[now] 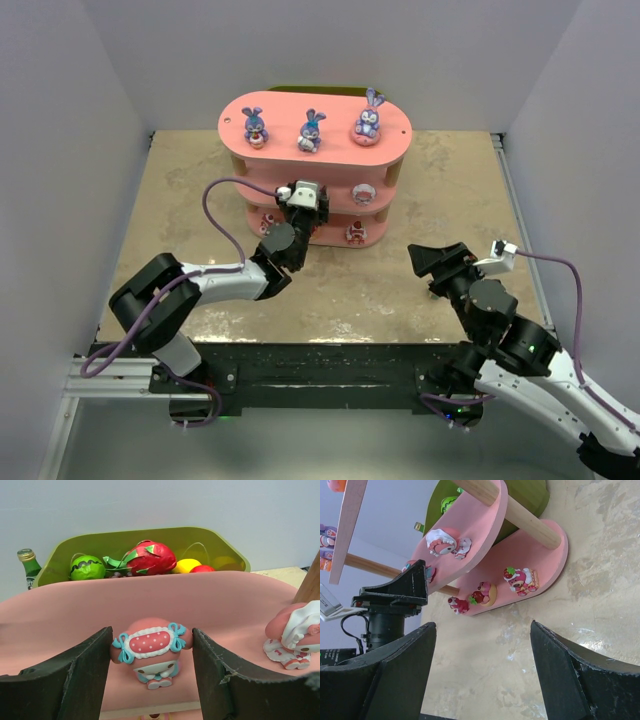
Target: Place and organize the plastic toys onto the shelf
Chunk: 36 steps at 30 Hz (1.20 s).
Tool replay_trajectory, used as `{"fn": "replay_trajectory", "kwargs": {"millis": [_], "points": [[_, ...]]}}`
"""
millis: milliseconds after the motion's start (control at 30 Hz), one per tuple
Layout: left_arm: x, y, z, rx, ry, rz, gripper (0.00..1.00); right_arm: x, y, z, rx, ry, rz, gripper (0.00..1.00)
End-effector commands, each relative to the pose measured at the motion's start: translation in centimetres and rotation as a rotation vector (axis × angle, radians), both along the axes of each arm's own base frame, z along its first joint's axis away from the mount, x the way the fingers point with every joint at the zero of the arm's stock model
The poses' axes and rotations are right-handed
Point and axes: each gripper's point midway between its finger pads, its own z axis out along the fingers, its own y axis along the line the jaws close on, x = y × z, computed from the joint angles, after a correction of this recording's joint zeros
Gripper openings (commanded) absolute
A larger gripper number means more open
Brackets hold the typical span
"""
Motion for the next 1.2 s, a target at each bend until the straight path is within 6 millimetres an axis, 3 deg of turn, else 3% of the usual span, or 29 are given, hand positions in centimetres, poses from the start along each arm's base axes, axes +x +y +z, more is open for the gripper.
{"fn": "replay_trajectory", "kwargs": {"millis": [0, 267, 467, 1167], "points": [[0.7, 0.4, -0.4, 0.023, 0.008, 0.042, 0.23, 0.4, 0.0, 0.6, 0.025, -0.019, -0.019, 0.79], [1.0, 0.3, -0.6, 0.033, 0.018, 0.056, 0.46, 0.2, -0.1, 0.8, 0.041, -0.032, -0.017, 0.79], [0.9, 0.3, -0.3, 0.026, 0.013, 0.053, 0.59, 0.3, 0.0, 0.7, 0.033, -0.024, -0.016, 0.79], [0.2, 0.8, 1.6, -0.024, -0.011, 0.040, 0.87, 0.2, -0.1, 0.6, 0.020, -0.019, -0.013, 0.79]]}}
